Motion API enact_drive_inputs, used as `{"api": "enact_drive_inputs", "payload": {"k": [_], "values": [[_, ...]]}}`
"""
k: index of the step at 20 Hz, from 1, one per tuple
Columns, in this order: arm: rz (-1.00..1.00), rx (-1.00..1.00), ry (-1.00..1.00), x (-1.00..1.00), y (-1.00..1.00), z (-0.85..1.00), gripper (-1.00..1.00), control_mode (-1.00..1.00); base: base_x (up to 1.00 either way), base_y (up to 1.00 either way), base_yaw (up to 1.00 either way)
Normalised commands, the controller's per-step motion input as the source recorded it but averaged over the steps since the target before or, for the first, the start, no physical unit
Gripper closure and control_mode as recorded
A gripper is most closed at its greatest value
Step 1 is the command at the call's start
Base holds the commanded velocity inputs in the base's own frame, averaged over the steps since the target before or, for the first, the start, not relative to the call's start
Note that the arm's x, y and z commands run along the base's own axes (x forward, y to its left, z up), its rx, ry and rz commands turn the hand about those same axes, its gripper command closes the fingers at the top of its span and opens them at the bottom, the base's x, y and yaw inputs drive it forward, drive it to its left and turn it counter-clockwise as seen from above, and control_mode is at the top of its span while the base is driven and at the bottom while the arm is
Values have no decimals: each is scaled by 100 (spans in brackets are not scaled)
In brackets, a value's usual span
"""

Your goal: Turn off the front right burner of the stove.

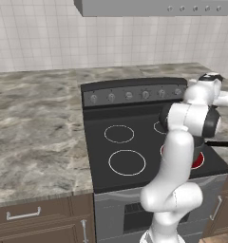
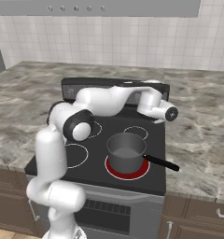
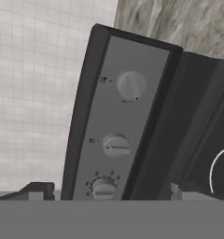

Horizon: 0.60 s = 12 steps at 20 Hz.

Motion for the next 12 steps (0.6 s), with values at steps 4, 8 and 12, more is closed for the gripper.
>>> {"api": "enact_drive_inputs", "payload": {"k": [4, 8, 12], "values": [[3, 0, 0, 28, 0, -6, -100, -100, 0, 0, 0], [1, 0, 0, 34, 0, -7, -100, -100, 0, 0, 0], [0, 0, 0, 29, 0, -11, -100, -100, 0, 0, 0]]}}
